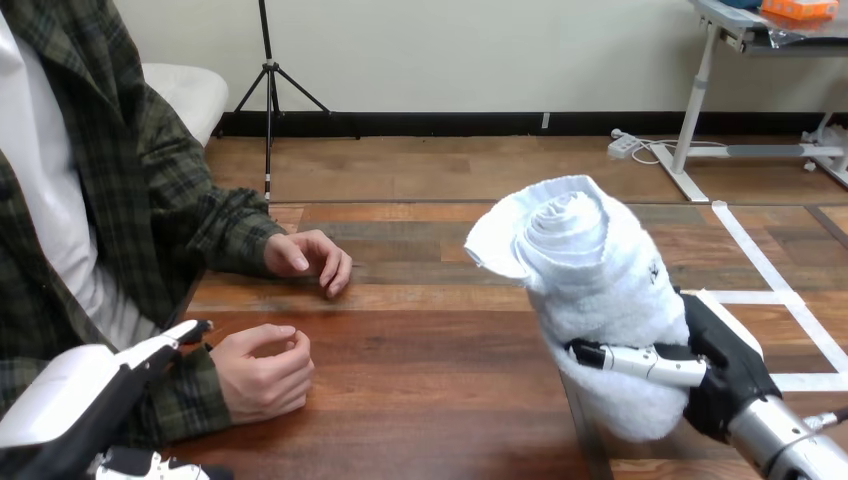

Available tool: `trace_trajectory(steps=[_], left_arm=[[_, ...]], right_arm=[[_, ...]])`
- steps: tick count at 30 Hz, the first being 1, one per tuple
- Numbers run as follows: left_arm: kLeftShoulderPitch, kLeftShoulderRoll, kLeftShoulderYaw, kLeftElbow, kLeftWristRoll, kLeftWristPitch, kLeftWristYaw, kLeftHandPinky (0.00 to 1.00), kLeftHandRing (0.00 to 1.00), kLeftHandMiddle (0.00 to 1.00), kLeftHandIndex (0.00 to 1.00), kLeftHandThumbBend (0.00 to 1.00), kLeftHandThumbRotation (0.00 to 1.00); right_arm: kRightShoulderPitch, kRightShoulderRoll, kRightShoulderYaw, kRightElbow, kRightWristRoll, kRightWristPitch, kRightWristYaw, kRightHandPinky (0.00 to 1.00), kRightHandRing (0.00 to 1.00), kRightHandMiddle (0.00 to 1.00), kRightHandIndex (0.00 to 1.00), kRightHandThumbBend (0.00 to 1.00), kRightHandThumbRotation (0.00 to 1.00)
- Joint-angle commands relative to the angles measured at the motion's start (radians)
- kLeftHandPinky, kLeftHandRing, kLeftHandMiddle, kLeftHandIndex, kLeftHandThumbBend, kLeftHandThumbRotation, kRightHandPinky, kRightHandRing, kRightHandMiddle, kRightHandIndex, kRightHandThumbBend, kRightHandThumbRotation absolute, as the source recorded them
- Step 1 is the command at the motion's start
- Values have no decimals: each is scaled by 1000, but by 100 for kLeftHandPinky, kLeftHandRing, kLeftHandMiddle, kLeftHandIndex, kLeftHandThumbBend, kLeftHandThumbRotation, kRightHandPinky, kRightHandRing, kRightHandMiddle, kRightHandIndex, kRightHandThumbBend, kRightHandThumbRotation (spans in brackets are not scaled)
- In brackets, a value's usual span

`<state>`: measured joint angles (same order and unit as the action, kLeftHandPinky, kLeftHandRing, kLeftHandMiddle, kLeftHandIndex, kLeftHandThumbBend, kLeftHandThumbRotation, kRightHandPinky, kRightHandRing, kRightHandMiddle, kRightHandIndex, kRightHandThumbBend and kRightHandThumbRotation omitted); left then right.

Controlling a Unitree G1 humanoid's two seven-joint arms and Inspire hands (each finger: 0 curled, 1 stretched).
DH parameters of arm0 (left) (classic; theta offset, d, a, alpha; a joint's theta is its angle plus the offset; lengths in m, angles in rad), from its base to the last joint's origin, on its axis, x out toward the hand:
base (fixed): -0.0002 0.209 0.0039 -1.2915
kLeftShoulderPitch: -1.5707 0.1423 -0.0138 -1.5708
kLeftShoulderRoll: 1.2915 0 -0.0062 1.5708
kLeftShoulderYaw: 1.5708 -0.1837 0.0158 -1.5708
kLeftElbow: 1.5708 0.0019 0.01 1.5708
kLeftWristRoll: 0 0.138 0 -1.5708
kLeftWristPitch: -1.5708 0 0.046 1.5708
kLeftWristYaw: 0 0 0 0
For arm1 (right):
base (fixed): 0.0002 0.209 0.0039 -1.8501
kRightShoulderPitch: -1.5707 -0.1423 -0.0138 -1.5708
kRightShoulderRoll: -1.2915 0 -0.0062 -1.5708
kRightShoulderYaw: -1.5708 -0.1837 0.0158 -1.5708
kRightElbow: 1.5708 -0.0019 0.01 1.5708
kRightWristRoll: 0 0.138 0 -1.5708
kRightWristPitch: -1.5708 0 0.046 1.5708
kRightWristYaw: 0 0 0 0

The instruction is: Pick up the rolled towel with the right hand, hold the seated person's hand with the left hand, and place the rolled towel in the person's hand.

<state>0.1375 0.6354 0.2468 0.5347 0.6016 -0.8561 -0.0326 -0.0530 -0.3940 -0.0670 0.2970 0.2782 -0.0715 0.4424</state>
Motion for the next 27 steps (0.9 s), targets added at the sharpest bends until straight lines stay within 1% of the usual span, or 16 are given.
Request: trace_trajectory(steps=[1, 4, 7, 9, 12, 13, 14, 16, 19, 23, 27], left_arm=[[-194, 116, -95, 133, 118, 10, 125, 72, 81, 87, 89, 100, 46], [-211, 124, -116, 151, 151, 17, 153, 71, 79, 84, 87, 100, 46], [-224, 131, -138, 157, 187, 40, 175, 70, 78, 83, 85, 100, 45], [-234, 135, -153, 163, 215, 53, 202, 69, 77, 81, 83, 100, 43], [-242, 137, -164, 172, 234, 62, 225, 67, 75, 80, 82, 100, 39], [-245, 136, -168, 174, 238, 67, 232, 67, 74, 79, 81, 100, 37], [-250, 136, -175, 181, 250, 72, 250, 65, 72, 77, 79, 100, 33], [-258, 137, -185, 193, 263, 75, 276, 64, 71, 75, 77, 100, 29], [-260, 140, -198, 186, 284, 106, 289, 62, 69, 73, 75, 100, 24], [-270, 144, -216, 203, 296, 110, 319, 60, 66, 70, 72, 100, 16], [-275, 149, -229, 206, 309, 119, 339, 58, 64, 69, 70, 100, 12]], right_arm=[[-70, 15, -72, -331, 103, 34, -35, 3, 7, 12, 16, 64, 0], [-62, 15, -76, -363, 102, 47, -43, 3, 7, 12, 15, 60, 0], [-53, 18, -81, -398, 113, 65, -51, 3, 6, 11, 14, 56, 0], [-49, 22, -85, -422, 133, 85, -54, 2, 6, 11, 14, 54, 0], [-45, 24, -87, -443, 148, 102, -58, 2, 5, 10, 13, 52, 0], [-44, 24, -88, -450, 152, 107, -60, 2, 5, 10, 13, 51, 0], [-41, 23, -89, -463, 159, 112, -61, 1, 4, 9, 13, 49, 0], [-37, 22, -89, -479, 165, 119, -64, 1, 4, 9, 12, 46, 0], [-32, 19, -89, -501, 173, 130, -67, 0, 4, 8, 11, 44, 0], [-22, 12, -88, -541, 174, 150, -81, 0, 3, 7, 10, 42, 0], [-14, 6, -88, -572, 170, 162, -90, 0, 3, 7, 10, 42, 0]])
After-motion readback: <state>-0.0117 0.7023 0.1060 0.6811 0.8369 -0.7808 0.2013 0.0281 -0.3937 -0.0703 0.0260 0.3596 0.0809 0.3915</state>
